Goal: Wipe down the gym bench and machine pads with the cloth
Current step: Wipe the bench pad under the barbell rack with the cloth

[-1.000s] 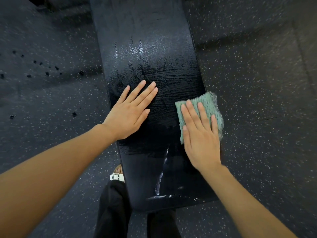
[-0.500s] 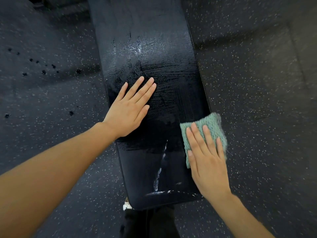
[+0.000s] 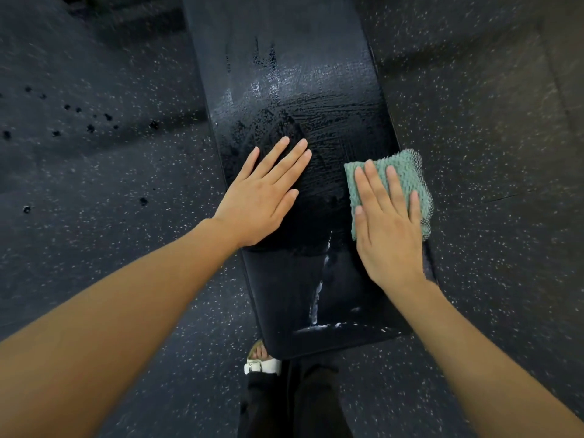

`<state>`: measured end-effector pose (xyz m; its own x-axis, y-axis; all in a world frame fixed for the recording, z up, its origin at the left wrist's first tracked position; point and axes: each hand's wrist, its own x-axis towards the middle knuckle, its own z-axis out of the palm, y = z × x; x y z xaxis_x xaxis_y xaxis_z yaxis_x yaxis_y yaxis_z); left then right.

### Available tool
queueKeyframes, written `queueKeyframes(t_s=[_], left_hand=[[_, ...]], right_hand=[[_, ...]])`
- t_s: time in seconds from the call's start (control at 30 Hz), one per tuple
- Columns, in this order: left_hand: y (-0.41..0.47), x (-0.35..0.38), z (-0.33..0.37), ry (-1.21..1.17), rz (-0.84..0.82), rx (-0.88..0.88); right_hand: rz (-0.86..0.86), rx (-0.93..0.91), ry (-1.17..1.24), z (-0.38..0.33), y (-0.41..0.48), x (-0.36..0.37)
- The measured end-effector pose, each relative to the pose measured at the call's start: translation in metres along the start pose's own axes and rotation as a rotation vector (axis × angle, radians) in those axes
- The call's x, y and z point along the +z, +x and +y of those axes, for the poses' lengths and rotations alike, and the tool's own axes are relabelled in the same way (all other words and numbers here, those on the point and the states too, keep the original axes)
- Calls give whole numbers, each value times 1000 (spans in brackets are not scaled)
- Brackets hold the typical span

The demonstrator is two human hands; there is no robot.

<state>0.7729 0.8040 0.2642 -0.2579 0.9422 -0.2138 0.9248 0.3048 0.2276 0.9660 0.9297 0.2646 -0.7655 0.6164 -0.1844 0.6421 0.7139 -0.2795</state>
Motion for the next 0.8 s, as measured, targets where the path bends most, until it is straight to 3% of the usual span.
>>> queueKeyframes(t_s=[0.47, 0.8], left_hand=[[-11, 4, -7, 6, 2, 77], [-9, 4, -11, -10, 7, 112]], right_hand=[[24, 22, 15, 4, -117, 16], [75, 154, 16, -10, -77, 19]])
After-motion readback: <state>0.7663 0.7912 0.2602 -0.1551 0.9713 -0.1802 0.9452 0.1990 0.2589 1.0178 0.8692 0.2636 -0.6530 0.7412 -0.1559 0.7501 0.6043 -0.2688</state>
